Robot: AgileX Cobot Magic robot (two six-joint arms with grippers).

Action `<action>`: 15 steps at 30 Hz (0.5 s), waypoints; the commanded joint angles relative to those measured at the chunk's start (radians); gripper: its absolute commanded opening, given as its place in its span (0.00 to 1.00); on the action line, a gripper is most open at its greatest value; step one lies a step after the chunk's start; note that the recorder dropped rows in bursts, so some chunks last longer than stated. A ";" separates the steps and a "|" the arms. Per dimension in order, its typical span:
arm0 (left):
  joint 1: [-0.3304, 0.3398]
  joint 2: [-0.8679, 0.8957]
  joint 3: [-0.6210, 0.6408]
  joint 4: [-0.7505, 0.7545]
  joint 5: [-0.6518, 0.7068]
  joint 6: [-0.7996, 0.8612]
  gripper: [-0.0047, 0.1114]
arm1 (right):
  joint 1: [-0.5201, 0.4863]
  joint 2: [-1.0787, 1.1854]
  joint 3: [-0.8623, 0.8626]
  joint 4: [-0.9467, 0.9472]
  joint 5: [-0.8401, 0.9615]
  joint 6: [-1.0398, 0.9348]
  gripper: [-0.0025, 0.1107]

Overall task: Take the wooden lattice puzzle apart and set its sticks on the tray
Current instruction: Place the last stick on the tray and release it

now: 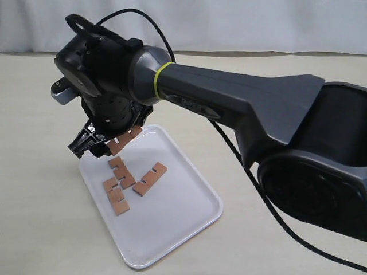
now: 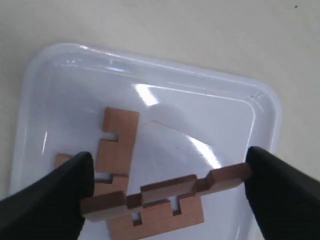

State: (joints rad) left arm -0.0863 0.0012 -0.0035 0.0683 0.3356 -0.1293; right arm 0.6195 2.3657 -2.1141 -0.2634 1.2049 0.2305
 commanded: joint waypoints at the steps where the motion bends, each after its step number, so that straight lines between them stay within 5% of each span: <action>1: -0.008 -0.001 0.004 0.000 -0.015 -0.003 0.04 | -0.017 -0.008 0.015 0.065 0.016 -0.046 0.06; 6: -0.008 -0.001 0.004 0.002 -0.013 -0.003 0.04 | -0.017 0.016 0.020 0.008 0.016 -0.019 0.11; 13: -0.008 -0.001 0.004 0.002 -0.013 -0.003 0.04 | -0.017 0.015 0.085 -0.052 0.016 -0.010 0.67; 15: -0.008 -0.001 0.004 0.002 -0.013 -0.003 0.04 | -0.015 0.008 0.085 -0.040 0.016 -0.015 0.75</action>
State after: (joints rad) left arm -0.0863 0.0012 -0.0035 0.0683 0.3356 -0.1293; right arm 0.6069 2.3881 -2.0306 -0.3014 1.2207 0.2185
